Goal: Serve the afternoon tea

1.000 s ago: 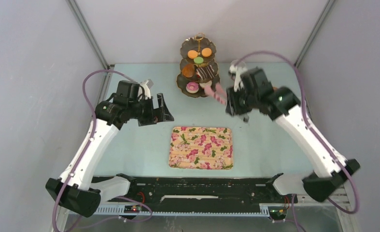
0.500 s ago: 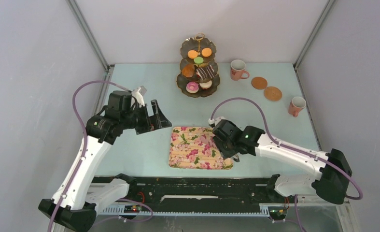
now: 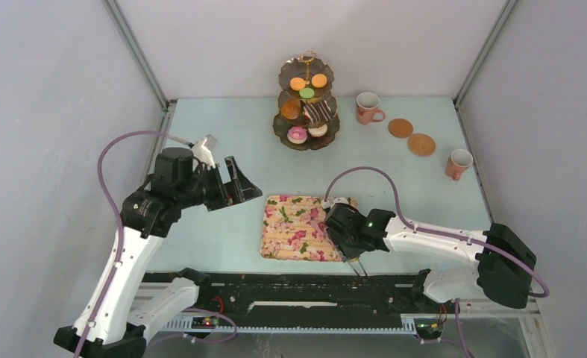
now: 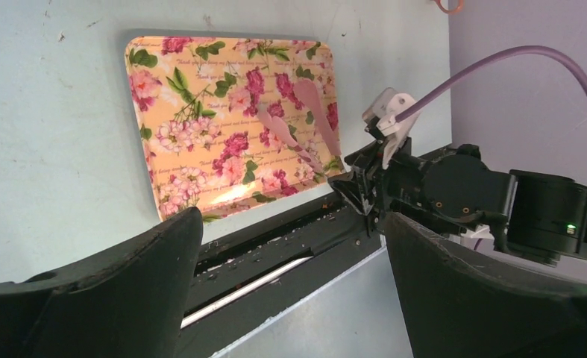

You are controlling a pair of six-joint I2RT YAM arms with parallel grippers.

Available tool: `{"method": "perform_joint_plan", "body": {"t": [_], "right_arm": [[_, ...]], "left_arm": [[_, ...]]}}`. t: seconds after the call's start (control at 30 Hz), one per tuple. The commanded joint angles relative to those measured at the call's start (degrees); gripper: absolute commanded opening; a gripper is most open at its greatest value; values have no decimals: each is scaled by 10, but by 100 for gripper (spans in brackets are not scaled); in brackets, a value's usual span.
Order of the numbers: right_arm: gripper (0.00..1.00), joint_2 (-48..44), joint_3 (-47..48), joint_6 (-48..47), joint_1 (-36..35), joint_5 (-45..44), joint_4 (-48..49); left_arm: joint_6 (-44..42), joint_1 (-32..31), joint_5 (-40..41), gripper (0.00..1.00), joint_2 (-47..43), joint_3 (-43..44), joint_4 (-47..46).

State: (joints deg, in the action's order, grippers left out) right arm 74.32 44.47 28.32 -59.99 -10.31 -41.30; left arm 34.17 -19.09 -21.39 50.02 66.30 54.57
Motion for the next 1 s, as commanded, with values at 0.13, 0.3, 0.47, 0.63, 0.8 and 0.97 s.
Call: {"method": "perform_joint_plan", "body": {"t": [0.13,0.3,0.47,0.63,0.8,0.97], "right_arm": [[51,14,-6,15,-3,-13,43],[56,-30,52,27,-2,-36,-17],[64,-120,141,34,0,-59,-76],[73,-199,158,28,91,-79,-44],[75,-183,159,-20,273,-1,25],[75,-96,162,1,439,122,81]], "left_arm": [[16,4,6,98,-24,-8,-10],[15,3,12,98,-27,-3,7],[15,4,27,98,-23,2,17],[25,2,27,98,-14,-8,-14],[4,1,25,98,28,0,-42],[-55,-1,68,98,79,36,-47]]}}
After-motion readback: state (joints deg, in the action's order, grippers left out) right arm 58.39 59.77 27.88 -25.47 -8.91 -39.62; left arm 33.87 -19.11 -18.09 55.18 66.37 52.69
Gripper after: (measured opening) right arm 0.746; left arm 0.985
